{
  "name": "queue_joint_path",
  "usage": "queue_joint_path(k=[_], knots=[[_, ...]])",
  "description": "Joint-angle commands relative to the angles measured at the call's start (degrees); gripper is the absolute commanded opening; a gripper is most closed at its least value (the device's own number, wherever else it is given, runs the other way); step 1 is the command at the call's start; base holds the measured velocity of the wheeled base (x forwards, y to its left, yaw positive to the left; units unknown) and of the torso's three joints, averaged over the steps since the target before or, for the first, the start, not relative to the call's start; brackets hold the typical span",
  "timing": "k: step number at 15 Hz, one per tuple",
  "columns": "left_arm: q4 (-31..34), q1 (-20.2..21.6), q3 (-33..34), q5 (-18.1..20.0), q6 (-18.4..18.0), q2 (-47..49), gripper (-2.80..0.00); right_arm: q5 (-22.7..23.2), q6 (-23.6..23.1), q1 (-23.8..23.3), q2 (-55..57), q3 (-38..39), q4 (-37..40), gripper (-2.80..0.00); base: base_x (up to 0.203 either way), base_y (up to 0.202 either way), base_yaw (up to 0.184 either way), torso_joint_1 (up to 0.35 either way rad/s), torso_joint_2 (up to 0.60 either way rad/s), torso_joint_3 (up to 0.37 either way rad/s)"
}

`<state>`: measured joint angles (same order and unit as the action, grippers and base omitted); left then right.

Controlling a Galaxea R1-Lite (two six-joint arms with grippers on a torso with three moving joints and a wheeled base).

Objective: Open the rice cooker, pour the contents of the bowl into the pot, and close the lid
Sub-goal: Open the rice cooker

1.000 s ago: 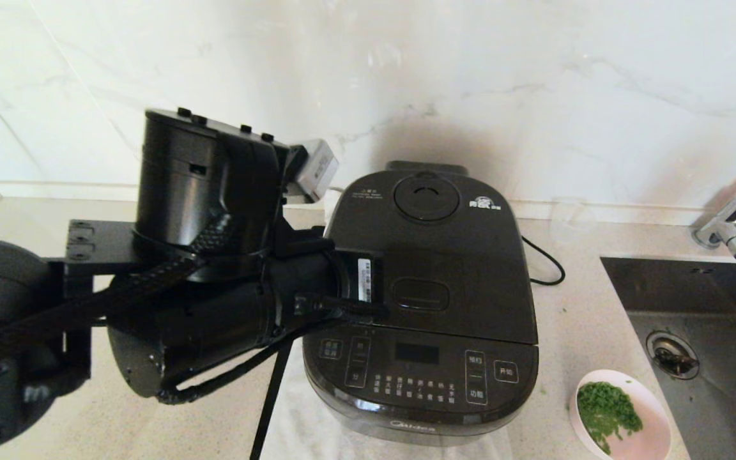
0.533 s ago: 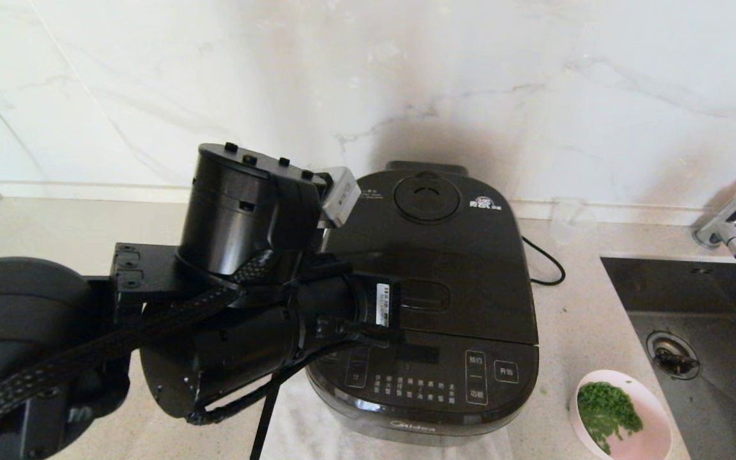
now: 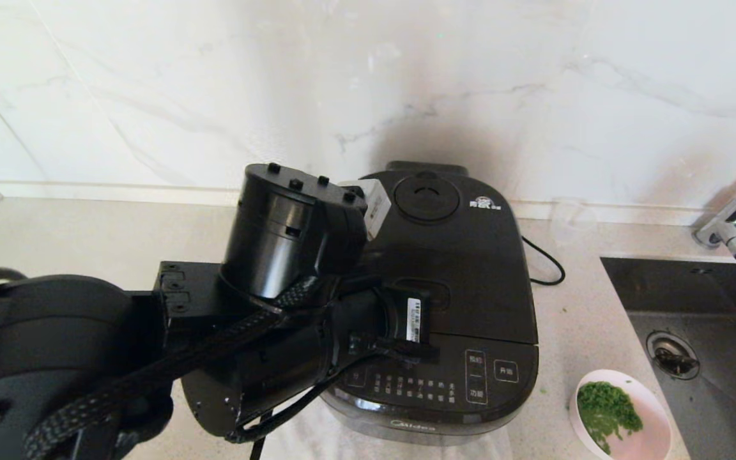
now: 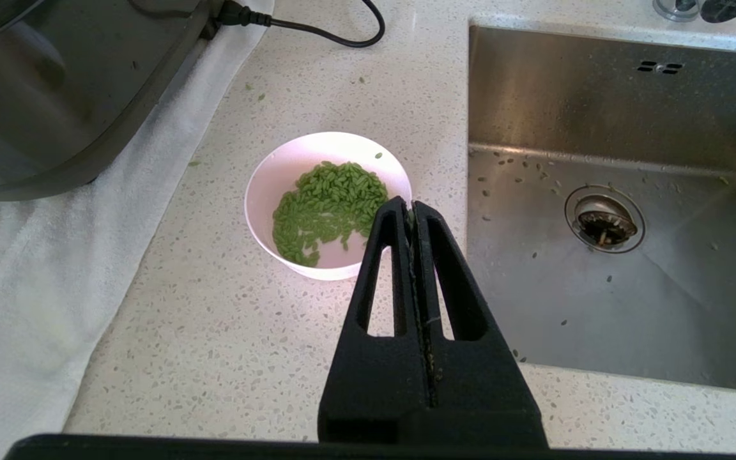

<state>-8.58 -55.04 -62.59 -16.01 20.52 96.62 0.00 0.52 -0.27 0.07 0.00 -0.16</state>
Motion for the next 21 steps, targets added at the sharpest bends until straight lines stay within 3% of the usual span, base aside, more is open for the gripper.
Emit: queue_joint_path(k=[1,8,16,21], knots=[[-0.6,0.1,0.2,-0.4,0.0,1.3,-2.80,0.0,0.0,0.0,0.0,0.0,0.0,-2.80,0.000,0.000,0.000,0.000,0.00,0.000],[-1.7,0.1,0.0,-0.7,0.0,0.6,-2.80,0.0,0.0,0.0,0.0,0.0,0.0,-2.80,0.000,0.000,0.000,0.000,0.00,0.000],[-3.5,1.1,-5.2,-0.6,0.6,-9.9,-2.80,0.0,0.0,0.0,0.0,0.0,0.0,-2.80,0.000,0.000,0.000,0.000,0.00,0.000],[-3.2,3.8,-9.2,-0.8,0.2,-21.5,-2.80,0.0,0.0,0.0,0.0,0.0,0.0,-2.80,0.000,0.000,0.000,0.000,0.00,0.000]])
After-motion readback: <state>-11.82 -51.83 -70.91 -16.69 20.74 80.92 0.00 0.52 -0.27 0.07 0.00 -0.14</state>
